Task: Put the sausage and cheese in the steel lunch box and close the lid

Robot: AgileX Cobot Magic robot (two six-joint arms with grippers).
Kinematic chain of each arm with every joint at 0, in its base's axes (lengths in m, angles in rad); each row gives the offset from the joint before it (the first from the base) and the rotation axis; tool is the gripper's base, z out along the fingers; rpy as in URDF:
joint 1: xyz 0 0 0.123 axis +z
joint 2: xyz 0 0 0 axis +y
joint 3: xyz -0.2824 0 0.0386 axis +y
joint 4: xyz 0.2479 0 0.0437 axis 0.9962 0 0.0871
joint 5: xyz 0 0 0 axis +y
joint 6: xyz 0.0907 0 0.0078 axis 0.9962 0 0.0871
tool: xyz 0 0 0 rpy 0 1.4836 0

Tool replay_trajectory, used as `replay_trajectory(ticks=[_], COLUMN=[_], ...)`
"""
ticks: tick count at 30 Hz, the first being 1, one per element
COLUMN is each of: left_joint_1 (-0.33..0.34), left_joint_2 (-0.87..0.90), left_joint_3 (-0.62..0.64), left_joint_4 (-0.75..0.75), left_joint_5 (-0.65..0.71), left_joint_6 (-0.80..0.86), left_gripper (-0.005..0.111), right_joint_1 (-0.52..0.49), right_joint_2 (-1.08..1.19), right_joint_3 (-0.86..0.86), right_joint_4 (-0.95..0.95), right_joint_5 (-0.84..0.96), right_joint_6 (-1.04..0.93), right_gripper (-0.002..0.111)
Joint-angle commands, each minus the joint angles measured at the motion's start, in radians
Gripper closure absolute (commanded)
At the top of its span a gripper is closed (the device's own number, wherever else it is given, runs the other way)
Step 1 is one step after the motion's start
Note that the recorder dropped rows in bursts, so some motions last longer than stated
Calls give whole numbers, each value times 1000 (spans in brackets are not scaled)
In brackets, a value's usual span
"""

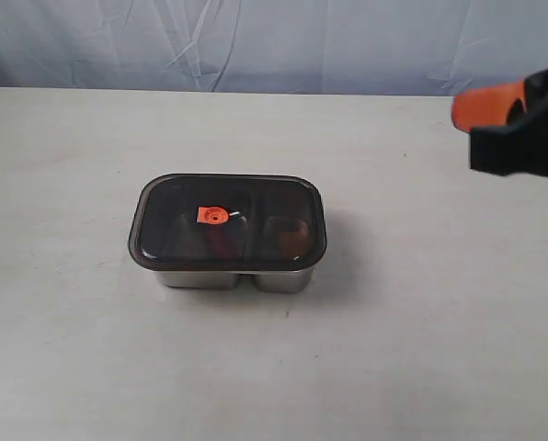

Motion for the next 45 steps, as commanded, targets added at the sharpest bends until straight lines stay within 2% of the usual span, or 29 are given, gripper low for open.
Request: replay_trajectory(ticks=[1, 7, 10, 14, 16, 21, 25, 30, 40, 42, 45], left_joint_1=[-3, -3, -3, -3, -3, -3, -3, -3, -3, -3, -3], left_joint_2=[-140, -270, -321, -423, -467, -516, -516, -516, -516, -516, -516], left_joint_3=[33, 33, 33, 33, 33, 35, 74, 122, 143, 143, 149], left_joint_4=[-8, 43, 193, 448, 520, 530, 540, 567, 536, 603, 785], left_joint_5=[63, 247, 306, 376, 408, 463, 426, 457, 345, 342, 333], left_joint_6=[-9, -62, -202, -491, -560, -562, -580, -596, -598, -594, -599], left_gripper=[107, 107, 107, 107, 107, 107, 107, 107, 107, 107, 107], right_joint_1=[-1, -1, -1, -1, -1, -1, -1, -1, -1, -1, -1], right_joint_2=[-149, -350, -432, -528, -572, -651, -654, -654, -654, -654, -654], right_joint_3=[59, 70, 70, 86, 109, 215, 350, 468, 474, 474, 474], right_joint_4=[-282, -557, -576, -587, -587, -609, -639, -675, -550, -550, -550], right_joint_5=[122, 304, 344, 387, 385, 272, 111, -84, -98, -98, -98], right_joint_6=[243, 448, 449, 412, 375, 343, 343, 343, 349, 351, 351], right_gripper=[109, 109, 109, 109, 109, 109, 109, 109, 109, 109, 109])
